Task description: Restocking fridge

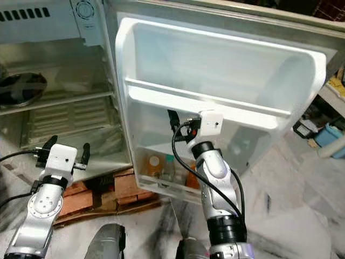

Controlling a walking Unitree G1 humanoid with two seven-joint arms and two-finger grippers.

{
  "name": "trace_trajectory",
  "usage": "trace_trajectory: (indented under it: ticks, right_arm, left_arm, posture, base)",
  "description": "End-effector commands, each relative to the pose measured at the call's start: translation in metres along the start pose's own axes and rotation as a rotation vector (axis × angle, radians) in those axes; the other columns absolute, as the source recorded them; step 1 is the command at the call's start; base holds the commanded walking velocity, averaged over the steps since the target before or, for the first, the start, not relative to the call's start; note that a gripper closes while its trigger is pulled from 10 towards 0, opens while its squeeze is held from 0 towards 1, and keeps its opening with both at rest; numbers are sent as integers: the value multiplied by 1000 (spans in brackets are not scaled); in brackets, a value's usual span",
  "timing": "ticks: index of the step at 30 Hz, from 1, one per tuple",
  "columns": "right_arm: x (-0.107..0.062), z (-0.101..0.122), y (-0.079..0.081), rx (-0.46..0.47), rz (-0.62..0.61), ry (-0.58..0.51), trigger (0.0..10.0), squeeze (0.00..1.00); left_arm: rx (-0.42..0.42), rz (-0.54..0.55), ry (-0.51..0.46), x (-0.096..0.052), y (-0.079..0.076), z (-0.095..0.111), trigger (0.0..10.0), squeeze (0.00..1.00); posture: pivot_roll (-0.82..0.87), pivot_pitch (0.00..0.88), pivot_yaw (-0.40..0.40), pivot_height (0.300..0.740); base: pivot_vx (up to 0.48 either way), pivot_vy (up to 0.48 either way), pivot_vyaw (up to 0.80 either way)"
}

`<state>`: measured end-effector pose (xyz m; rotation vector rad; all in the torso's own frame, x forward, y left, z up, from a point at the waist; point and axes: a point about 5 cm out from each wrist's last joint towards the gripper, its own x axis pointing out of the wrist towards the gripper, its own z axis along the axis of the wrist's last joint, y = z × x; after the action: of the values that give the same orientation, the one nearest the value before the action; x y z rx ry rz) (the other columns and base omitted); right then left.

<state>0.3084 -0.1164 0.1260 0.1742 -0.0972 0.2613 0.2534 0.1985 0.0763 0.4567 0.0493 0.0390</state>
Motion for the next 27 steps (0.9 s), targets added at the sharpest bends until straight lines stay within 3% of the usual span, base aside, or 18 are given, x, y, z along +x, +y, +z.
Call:
trace_trajectory:
  ticks: [1, 11, 20, 27]
  right_arm:
    - [-2, -4, -2, 3, -13, 20, 10000, 0]
    - [-3, 0, 2, 36, 38, -6, 10000, 0]
    - [5, 5, -4, 10, 6, -21, 10000, 0]
    - [11, 9, -1, 21, 16, -49, 10000, 0]
  left_arm:
    - [5, -1, 9, -3, 0, -2, 10000, 0]
    - [4, -4, 5, -3, -2, -2, 10000, 0]
    - [3, -11, 0, -3, -2, -3, 10000, 0]
    - [-9, -49, -19, 2, -6, -1, 10000, 0]
  posture:
    - [86, 0, -75, 703]
    - [88, 0, -80, 703]
    - [89, 0, -82, 738]
    - [77, 0, -77, 740]
  base:
    - [-386, 0, 0]
    - [-229, 0, 0]
    - [0, 0, 0]
    - [0, 0, 0]
